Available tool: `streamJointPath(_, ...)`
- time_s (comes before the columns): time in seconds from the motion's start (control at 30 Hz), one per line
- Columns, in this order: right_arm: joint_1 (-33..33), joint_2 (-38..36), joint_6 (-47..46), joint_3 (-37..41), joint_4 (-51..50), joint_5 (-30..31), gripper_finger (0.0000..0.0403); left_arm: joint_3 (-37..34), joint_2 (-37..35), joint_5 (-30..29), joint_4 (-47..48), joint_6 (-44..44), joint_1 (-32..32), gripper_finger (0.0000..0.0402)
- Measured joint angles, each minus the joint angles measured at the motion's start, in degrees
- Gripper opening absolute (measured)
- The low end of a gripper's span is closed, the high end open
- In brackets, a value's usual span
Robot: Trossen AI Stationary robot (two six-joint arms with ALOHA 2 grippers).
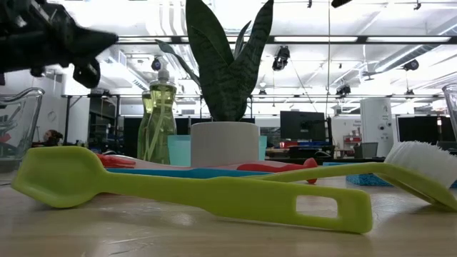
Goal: Pick & Place Kitchen Sink Supplies
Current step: Put the yellow soap dispenser into the right transparent bin
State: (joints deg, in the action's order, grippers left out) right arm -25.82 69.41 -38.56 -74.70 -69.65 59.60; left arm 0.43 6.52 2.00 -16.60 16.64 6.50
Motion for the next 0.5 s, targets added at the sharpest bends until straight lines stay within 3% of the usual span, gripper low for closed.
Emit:
streamJointPath(0.17,2.31,-0.02,3.88,1.42,1.17,-4.25,0.0008,0.12,0.09,-8.48,-7.43,0.36,0.03,0.0)
streamJointPath(0.27,2.23,-0.43,8.56,3.68,6.23,-4.63,0.0008,2.12,1.24,-10.81,-5.02,-1.82,0.09,0.001)
streamJointPath(0.37,2.22,-1.76,11.51,5.53,11.4,-6.17,0.0008,4.94,4.06,-12.68,-1.35,-1.77,0.11,0.0044)
streamJointPath(0.5,2.27,-3.43,13.04,7.54,14.52,-6.07,0.0008,8.58,10.53,-14.59,4.63,-1.92,0.14,0.0118)
